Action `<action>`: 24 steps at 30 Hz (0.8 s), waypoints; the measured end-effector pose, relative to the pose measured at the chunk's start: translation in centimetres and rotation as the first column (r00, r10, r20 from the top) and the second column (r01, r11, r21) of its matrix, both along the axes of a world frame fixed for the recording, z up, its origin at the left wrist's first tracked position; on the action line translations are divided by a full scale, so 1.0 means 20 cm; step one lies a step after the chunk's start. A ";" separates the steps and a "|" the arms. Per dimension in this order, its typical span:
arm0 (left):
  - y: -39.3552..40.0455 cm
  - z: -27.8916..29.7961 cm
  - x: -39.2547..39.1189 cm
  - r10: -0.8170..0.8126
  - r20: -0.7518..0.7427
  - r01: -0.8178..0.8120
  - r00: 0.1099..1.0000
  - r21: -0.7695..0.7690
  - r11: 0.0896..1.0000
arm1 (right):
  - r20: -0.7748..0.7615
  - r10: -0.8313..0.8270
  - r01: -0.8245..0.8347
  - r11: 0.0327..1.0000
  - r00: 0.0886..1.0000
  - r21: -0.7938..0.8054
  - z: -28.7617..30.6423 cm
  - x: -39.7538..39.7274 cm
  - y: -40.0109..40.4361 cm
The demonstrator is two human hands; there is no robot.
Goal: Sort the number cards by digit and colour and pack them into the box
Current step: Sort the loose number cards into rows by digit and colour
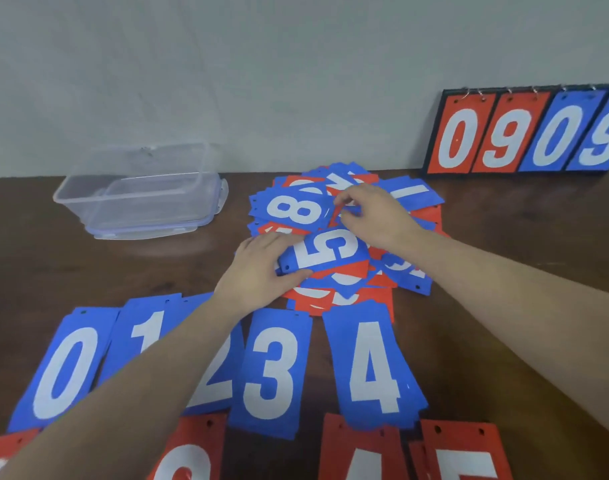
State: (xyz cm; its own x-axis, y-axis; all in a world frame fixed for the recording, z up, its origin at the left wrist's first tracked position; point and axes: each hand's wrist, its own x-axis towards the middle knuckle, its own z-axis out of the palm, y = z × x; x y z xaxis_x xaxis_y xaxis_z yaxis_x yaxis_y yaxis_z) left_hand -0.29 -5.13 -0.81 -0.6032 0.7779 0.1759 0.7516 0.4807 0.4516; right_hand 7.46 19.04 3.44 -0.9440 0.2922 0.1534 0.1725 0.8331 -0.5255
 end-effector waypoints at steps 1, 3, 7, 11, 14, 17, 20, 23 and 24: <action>0.00 0.00 0.00 -0.003 -0.006 0.003 1.000 0.013 1.000 | 0.007 0.013 -0.013 1.000 1.000 0.014 0.01 -0.06 -0.02; 0.00 0.00 0.00 -0.005 -0.002 0.005 1.000 0.040 0.999 | 0.041 0.031 -0.032 0.999 0.999 0.017 0.02 -0.18 -0.07; 0.00 0.00 0.00 0.003 0.006 -0.003 1.000 0.066 0.998 | 0.275 -0.013 -0.030 0.988 0.961 0.152 0.02 -0.34 -0.14; -0.01 0.00 0.01 -0.008 0.000 0.008 1.000 0.095 0.995 | 0.368 -0.091 0.017 0.980 0.925 0.199 0.03 -0.38 -0.12; -0.01 0.02 0.02 -0.008 0.020 0.006 1.000 0.121 0.993 | 0.369 -0.129 0.078 0.986 0.920 0.150 0.04 -0.38 -0.08; -0.02 0.02 0.02 -0.006 0.017 0.004 1.000 0.121 0.993 | 0.291 -0.105 0.117 0.993 0.951 -0.025 0.04 -0.34 -0.05; -0.02 0.03 0.03 -0.006 0.004 0.006 1.000 0.080 0.997 | 0.243 -0.126 0.131 0.991 0.962 -0.006 0.03 -0.29 -0.02; -0.02 0.04 0.04 -0.018 0.006 0.018 1.000 0.048 0.999 | 0.235 -0.147 0.137 0.989 0.961 0.061 0.02 -0.23 0.01; -0.02 0.05 0.03 -0.015 0.023 0.014 1.000 0.034 0.999 | 0.254 -0.148 0.126 0.987 0.956 0.102 0.02 -0.21 0.02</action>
State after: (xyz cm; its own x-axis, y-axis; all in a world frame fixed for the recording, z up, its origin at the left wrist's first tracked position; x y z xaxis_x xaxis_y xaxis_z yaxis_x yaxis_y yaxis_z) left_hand 0.40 -5.54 0.23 -0.5960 0.7807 0.1879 0.7475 0.4540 0.4849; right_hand 3.20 19.51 3.78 -0.9061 0.4183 -0.0627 0.4097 0.8310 -0.3764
